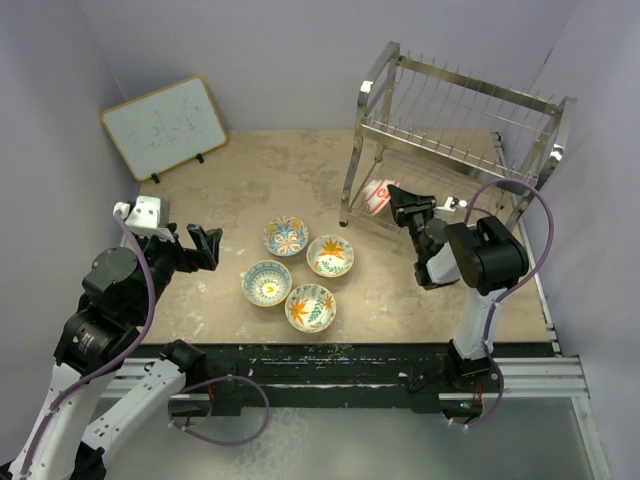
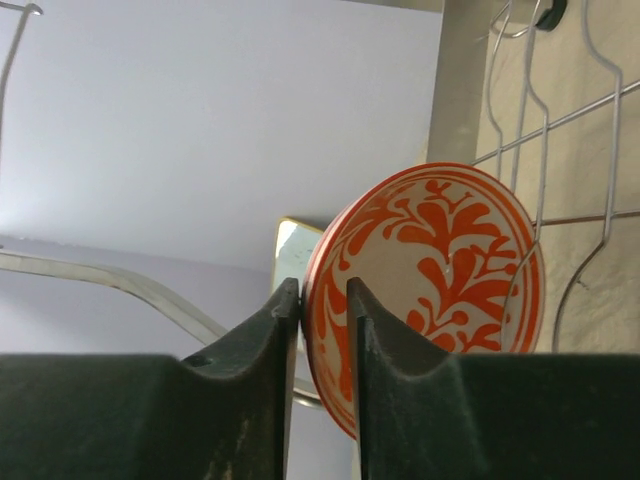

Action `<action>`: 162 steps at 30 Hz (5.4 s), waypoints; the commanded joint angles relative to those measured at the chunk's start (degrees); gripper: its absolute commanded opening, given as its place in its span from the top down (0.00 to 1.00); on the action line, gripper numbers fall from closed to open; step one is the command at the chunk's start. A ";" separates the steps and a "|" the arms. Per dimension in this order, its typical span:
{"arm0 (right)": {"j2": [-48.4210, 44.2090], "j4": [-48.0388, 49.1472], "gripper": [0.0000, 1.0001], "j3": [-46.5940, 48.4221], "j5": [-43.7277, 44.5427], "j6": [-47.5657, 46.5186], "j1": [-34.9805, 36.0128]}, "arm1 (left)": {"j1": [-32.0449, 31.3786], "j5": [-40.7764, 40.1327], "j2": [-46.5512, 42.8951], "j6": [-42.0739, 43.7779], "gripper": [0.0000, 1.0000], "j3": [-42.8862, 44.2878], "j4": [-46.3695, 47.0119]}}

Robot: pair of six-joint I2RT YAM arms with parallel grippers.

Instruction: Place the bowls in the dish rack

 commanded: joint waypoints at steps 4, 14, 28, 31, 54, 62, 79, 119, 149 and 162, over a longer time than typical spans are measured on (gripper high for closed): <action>-4.68 7.66 0.68 -3.67 7.33 -1.60 -1.29 | 0.31 -0.42 -0.09 0.96 0.01 0.84 1.64; -10.97 2.52 0.61 -7.28 10.92 -3.60 -1.28 | 0.30 -0.07 0.02 0.78 0.01 0.77 1.86; -27.86 -53.08 0.50 11.47 9.57 -21.67 1.54 | 0.36 0.14 -0.09 0.26 0.01 0.20 2.10; -27.04 -59.06 0.49 14.93 8.42 -23.88 2.19 | 0.31 0.57 0.10 0.28 0.01 0.26 2.36; -20.04 -54.08 0.49 18.63 -0.12 -27.76 5.00 | 0.35 -0.51 -0.76 0.60 0.01 -0.30 1.96; -20.85 -60.40 0.45 21.58 2.56 -29.26 7.02 | 0.38 -0.50 -0.85 0.74 0.01 -0.32 2.06; -24.15 -69.93 0.31 24.56 6.28 -31.29 8.47 | 0.39 0.02 -0.59 0.47 0.01 -0.66 2.31; -18.23 -33.06 1.00 15.11 -6.04 -25.63 6.63 | 0.30 -0.51 -0.59 0.76 0.01 -0.63 2.03; -8.97 10.21 1.00 7.84 -3.72 -15.87 3.59 | 0.37 -0.07 0.56 0.81 0.01 -0.89 2.61; -14.62 6.83 1.00 7.05 -2.47 -17.59 2.94 | 0.40 0.10 0.70 0.65 0.01 -0.95 2.47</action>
